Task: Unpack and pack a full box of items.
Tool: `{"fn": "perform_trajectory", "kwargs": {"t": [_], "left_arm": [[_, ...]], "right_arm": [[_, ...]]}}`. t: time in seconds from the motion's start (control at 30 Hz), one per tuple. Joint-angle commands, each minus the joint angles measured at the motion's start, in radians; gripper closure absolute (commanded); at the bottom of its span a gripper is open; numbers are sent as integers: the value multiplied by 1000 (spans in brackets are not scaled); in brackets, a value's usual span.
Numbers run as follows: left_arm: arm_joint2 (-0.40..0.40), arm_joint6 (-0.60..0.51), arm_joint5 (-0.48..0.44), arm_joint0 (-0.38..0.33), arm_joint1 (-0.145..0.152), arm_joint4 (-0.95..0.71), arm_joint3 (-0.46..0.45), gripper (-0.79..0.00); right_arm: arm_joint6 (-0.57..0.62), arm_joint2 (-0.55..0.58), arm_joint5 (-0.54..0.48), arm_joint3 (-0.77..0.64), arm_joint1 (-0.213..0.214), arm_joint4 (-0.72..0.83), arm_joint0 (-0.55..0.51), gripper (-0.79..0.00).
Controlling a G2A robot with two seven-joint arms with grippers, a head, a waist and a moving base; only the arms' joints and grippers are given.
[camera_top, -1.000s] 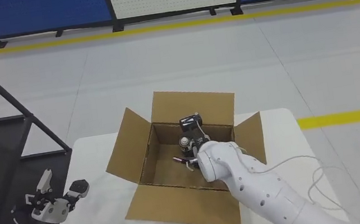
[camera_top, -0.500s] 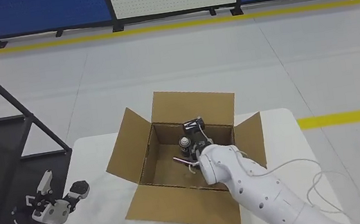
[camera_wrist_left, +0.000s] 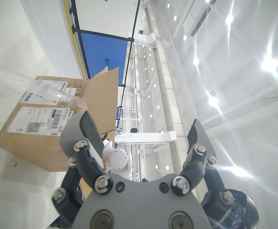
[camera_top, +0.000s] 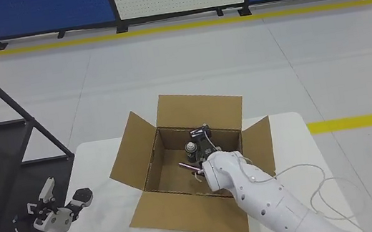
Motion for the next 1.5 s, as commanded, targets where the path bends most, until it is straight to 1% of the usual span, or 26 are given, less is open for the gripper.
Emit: {"fn": "perform_trajectory", "kwargs": {"t": [0.0,0.23,0.27,0.3,0.33,0.47,0.63,0.73,0.8,0.87,0.9,0.93,1.03,1.13,1.27,1.33,1.37,1.43,1.47], "left_arm": [[2,-2,-2,1,0,3,-1,-785],[-3,-3,-6,8,0,-1,-7,-785],[-5,-4,-7,9,0,-3,-7,-785],[-7,-3,-8,11,0,-4,-6,-785],[-8,-3,-9,12,0,-3,-6,-785],[-11,-4,-11,17,0,-5,-8,-785],[-12,-6,-15,22,0,-10,-11,-785],[-12,-8,-16,24,0,-11,-10,-785],[-13,-9,-17,25,0,-12,-10,-785],[-14,-9,-20,28,0,-16,-10,-785],[-14,-11,-21,29,-1,-17,-10,-785],[-15,-11,-21,30,-1,-19,-9,-785],[-17,-9,-22,32,-1,-20,-9,-785],[-19,-8,-24,34,-1,-21,-9,-785],[-21,-8,-24,36,-1,-23,-10,-785],[-21,-8,-25,37,-1,-23,-10,-785],[-21,-8,-25,37,-1,-23,-10,-785],[-21,-8,-26,37,-1,-23,-9,-785],[-20,-8,-26,37,-1,-23,-9,-785]], "right_arm": [[-10,13,-5,6,-1,7,-4,0],[-32,42,-45,61,-14,42,2,-3],[-35,43,-49,67,-16,43,4,-95],[-38,44,-51,72,-19,43,6,-154],[-39,44,-54,77,-21,42,7,-166],[-44,43,-56,93,-31,35,13,-151],[-44,45,-55,111,-42,25,16,-172],[-41,49,-59,119,-46,20,17,-169],[-39,53,-62,123,-48,16,18,-188],[-36,55,-63,127,-51,10,19,-237],[-35,57,-63,127,-52,7,19,-299],[-34,58,-63,129,-53,5,19,-311],[-31,64,-64,132,-56,-3,19,-317],[-29,70,-65,133,-58,-11,19,-360],[-27,78,-67,133,-61,-21,17,-360],[-26,82,-68,132,-62,-26,15,-385],[-25,84,-68,131,-62,-29,14,-449],[-23,90,-67,131,-63,-34,12,-480],[-22,92,-67,130,-64,-37,11,-517]]}}
